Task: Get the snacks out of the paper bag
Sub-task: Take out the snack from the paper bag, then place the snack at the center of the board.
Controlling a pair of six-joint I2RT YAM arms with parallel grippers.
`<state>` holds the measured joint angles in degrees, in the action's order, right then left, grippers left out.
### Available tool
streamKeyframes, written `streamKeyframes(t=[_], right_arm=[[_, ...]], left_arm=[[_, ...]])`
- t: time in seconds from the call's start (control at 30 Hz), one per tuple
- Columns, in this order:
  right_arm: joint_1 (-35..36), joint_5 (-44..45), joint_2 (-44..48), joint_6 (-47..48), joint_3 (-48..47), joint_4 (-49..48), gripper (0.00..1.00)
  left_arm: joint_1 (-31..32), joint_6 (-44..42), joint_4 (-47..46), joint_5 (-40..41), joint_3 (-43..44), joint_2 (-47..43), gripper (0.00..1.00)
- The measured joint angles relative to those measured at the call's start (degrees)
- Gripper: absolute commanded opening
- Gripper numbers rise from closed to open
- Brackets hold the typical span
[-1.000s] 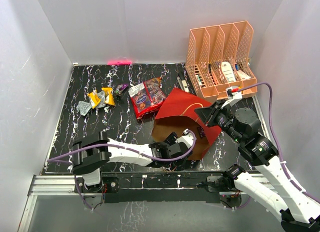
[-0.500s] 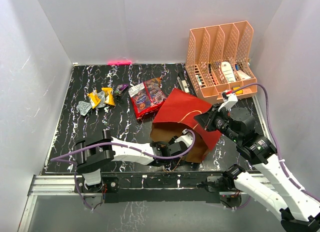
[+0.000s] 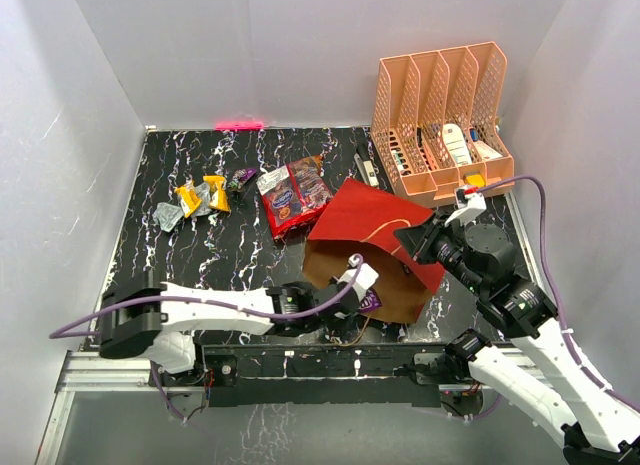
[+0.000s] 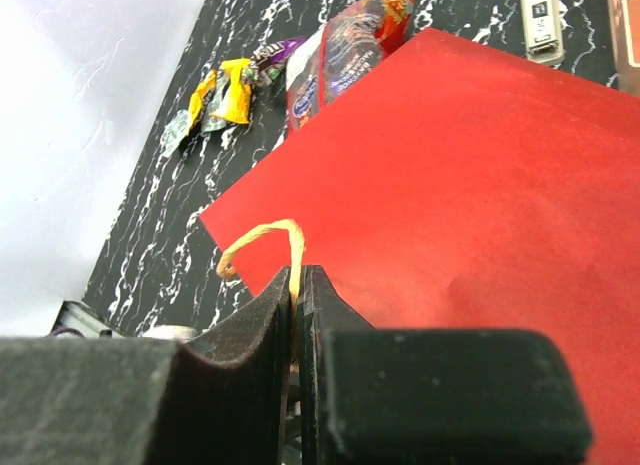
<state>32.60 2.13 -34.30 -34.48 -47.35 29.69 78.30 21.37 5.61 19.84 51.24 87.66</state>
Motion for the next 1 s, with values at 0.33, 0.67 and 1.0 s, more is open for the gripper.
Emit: streamKeyframes(t=[0.33, 0.67, 1.0], right_arm=[[0.0, 6.1, 3.8, -0.6, 4.5, -2.5, 0.07], [0.0, 9.1, 3.9, 2.8, 3.5, -2.9, 0.07], [0.0, 10.0, 4.0, 4.5, 2.6, -3.0, 0.07]], left_arm=[[0.6, 8.5, 6.7, 0.7, -2.4, -14.2, 0.13], [-0.7, 15.5, 18.1, 4.7, -1.6, -14.3, 0.10], [-16.2, 18.8, 23.8, 3.6, -1.2, -16.3, 0.00]])
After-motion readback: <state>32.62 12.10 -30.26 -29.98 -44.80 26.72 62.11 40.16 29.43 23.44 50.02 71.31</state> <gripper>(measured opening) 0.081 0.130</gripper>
